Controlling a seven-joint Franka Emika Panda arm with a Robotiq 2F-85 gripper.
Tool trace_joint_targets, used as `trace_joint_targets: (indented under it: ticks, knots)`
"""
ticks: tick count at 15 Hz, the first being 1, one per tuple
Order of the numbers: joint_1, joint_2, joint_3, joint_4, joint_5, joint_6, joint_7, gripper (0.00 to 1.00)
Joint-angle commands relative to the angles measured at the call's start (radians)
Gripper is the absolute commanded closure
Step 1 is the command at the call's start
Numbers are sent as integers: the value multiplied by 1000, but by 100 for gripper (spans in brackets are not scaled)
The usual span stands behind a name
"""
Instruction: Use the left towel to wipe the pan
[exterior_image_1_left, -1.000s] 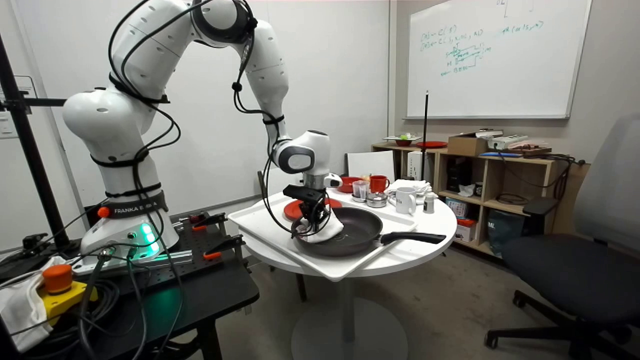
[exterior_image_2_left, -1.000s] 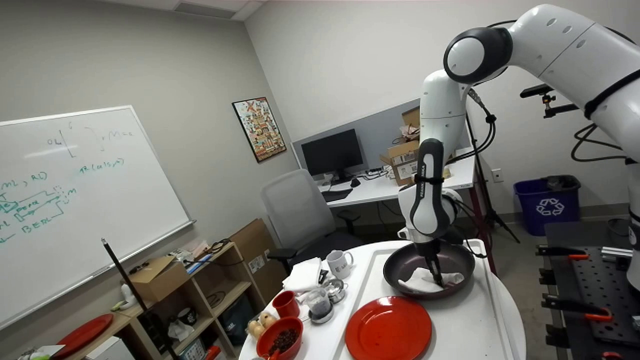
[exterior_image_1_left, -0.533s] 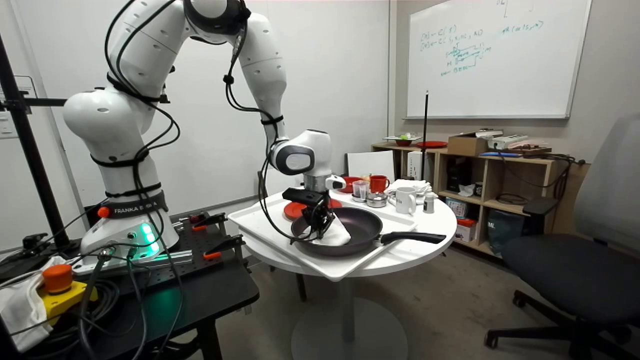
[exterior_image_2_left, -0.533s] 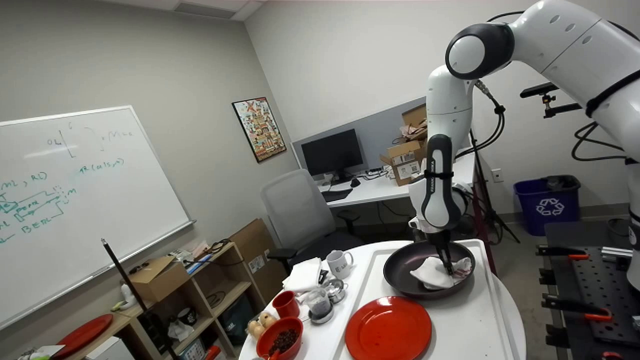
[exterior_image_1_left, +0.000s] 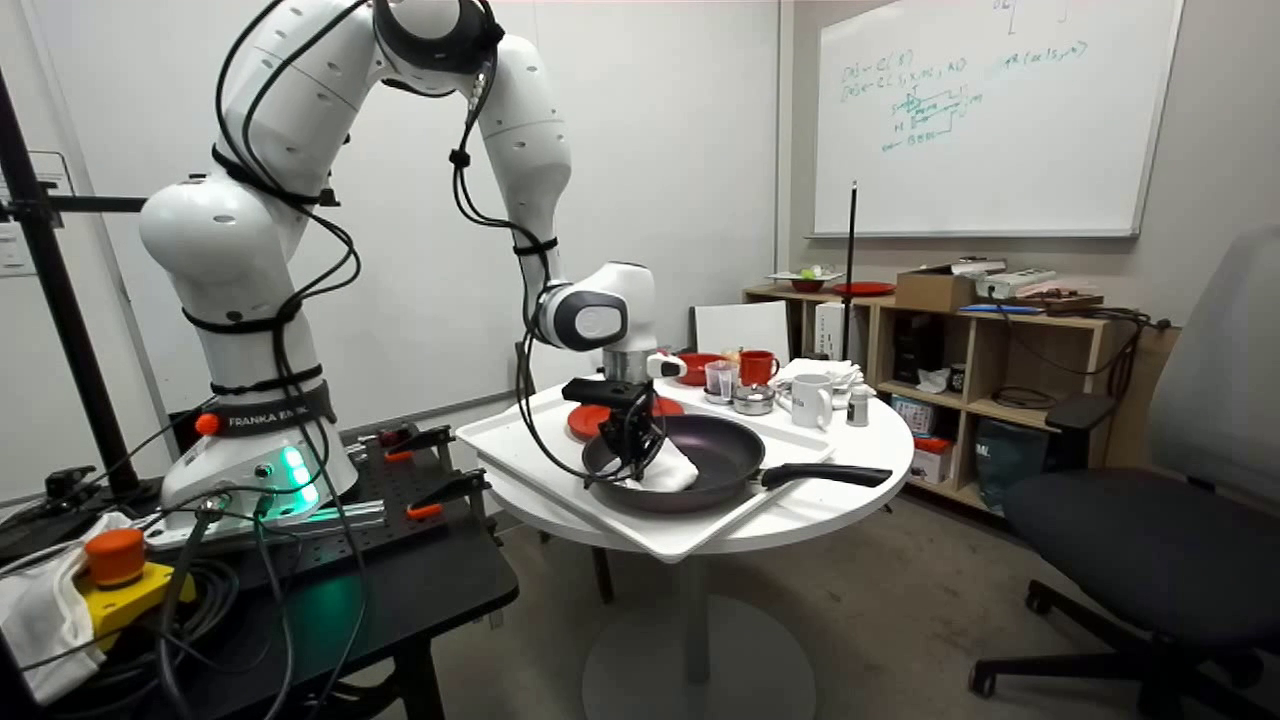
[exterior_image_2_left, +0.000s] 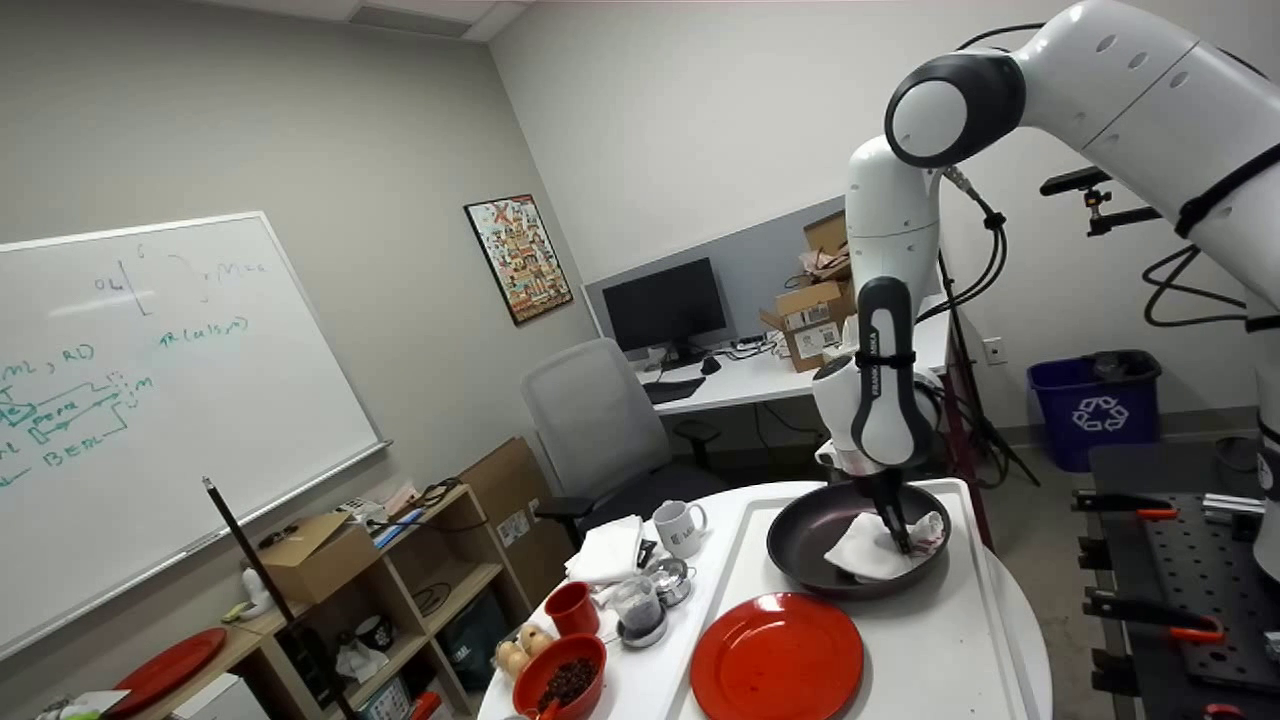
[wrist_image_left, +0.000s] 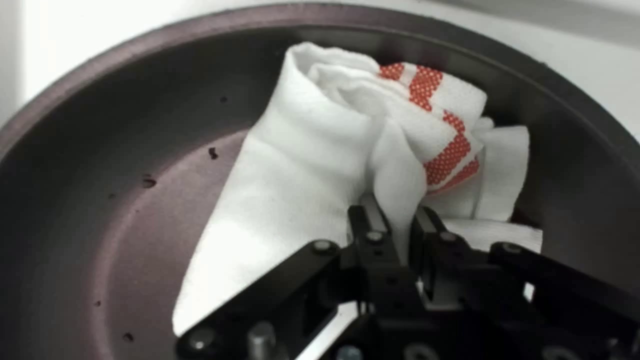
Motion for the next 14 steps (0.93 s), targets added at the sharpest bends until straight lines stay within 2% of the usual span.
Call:
trace_joint_targets:
  ticks: [1, 4, 9, 14]
  knots:
    - [49, 16, -6, -10, -56, 7, 33, 97]
    - [31, 13, 43, -6, -55, 5, 1, 97]
    - [-73, 18, 169, 49, 4, -12, -44, 97]
    - [-203, 47, 259, 153, 88, -43, -61, 97]
